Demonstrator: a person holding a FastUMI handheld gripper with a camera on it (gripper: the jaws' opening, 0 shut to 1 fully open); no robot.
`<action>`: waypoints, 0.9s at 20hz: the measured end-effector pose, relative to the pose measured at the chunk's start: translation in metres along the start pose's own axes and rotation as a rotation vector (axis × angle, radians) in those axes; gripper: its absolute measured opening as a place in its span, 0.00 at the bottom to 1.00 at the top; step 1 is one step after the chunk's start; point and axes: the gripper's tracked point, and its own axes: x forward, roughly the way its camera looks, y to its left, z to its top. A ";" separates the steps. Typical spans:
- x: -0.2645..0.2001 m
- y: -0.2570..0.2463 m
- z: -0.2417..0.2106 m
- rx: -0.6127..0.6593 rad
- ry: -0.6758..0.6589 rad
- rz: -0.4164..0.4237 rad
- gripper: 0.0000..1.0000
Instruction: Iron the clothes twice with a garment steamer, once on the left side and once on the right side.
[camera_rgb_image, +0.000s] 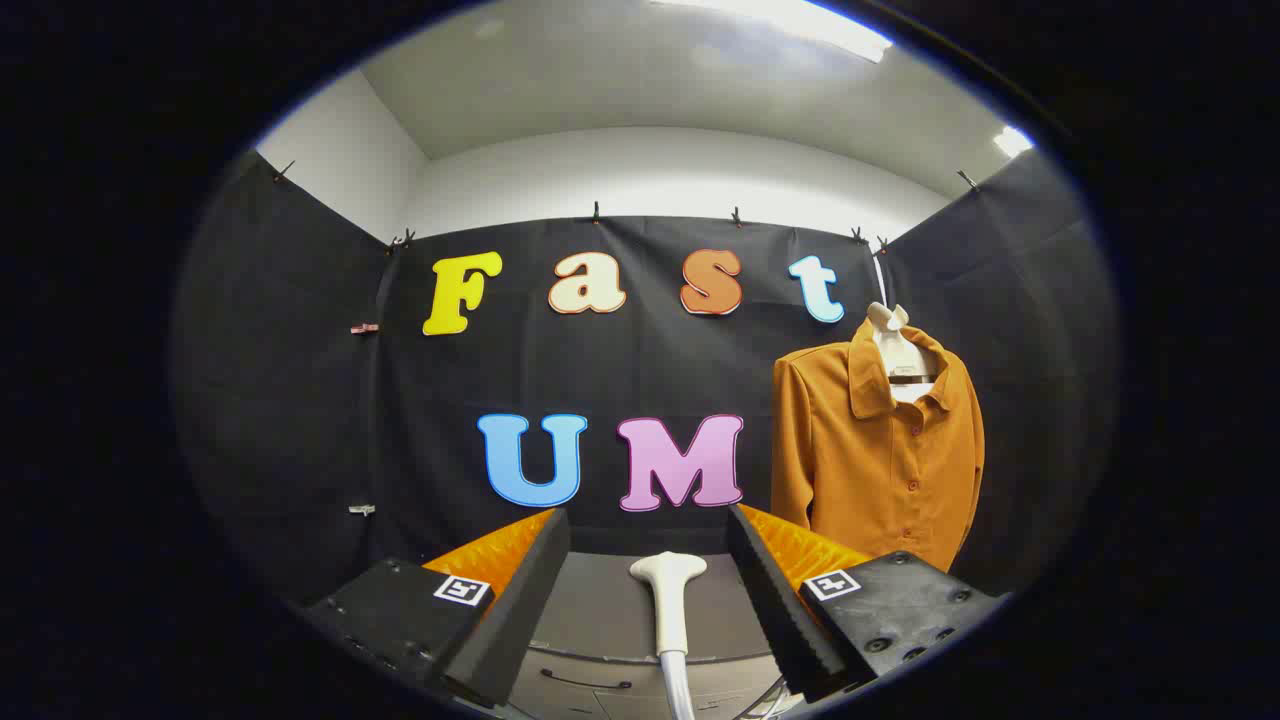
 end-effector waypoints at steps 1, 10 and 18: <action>-0.001 0.000 0.000 0.000 0.001 0.000 0.98; -0.007 0.001 0.003 -0.005 -0.006 0.002 0.98; -0.012 0.006 0.005 -0.017 -0.006 0.000 0.98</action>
